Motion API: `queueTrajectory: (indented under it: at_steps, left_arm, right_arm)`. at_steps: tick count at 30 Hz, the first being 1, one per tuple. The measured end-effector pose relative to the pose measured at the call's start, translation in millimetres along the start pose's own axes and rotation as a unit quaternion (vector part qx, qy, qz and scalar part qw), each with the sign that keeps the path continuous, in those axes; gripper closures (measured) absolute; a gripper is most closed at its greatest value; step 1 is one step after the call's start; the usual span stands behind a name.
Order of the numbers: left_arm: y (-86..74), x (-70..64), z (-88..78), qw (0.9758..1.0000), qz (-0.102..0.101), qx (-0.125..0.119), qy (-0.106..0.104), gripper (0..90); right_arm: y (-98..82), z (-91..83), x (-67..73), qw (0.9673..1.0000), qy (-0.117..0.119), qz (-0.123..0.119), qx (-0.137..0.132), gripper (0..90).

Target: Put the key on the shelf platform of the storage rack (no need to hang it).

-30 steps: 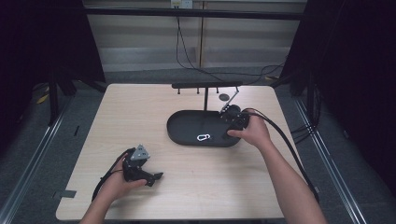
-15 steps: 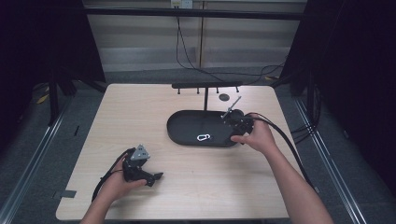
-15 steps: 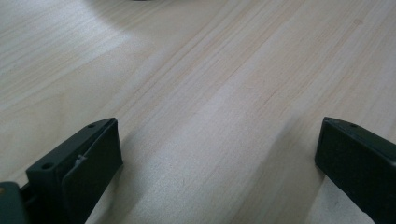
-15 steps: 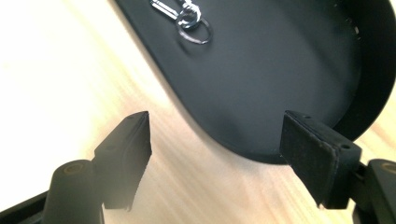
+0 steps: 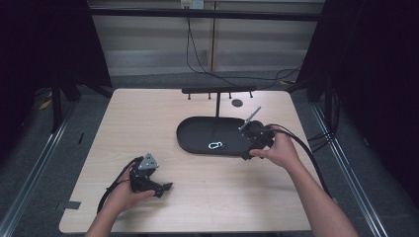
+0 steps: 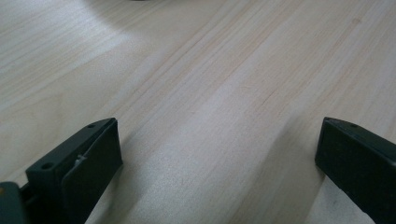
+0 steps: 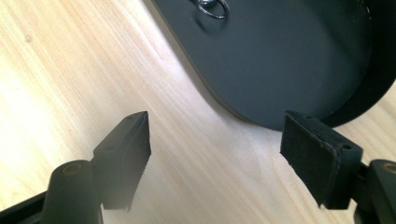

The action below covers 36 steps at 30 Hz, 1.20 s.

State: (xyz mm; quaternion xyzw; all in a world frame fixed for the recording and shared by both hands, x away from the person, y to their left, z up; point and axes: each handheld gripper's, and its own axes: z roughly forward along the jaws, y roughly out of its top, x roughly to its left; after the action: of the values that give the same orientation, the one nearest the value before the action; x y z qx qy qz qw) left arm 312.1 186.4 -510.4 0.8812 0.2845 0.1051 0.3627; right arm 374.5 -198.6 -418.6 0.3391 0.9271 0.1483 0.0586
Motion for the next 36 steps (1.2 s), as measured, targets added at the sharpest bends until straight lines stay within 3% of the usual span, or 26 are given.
queueTrajectory:
  at_steps: [36]
  left_arm:
    - [-0.4,-2.4,-0.5,1.0000,0.000,0.000,0.000,0.0]
  right_arm:
    - [-45.4,-14.1,12.4,0.9995,0.003,0.028,-0.011,24.1]
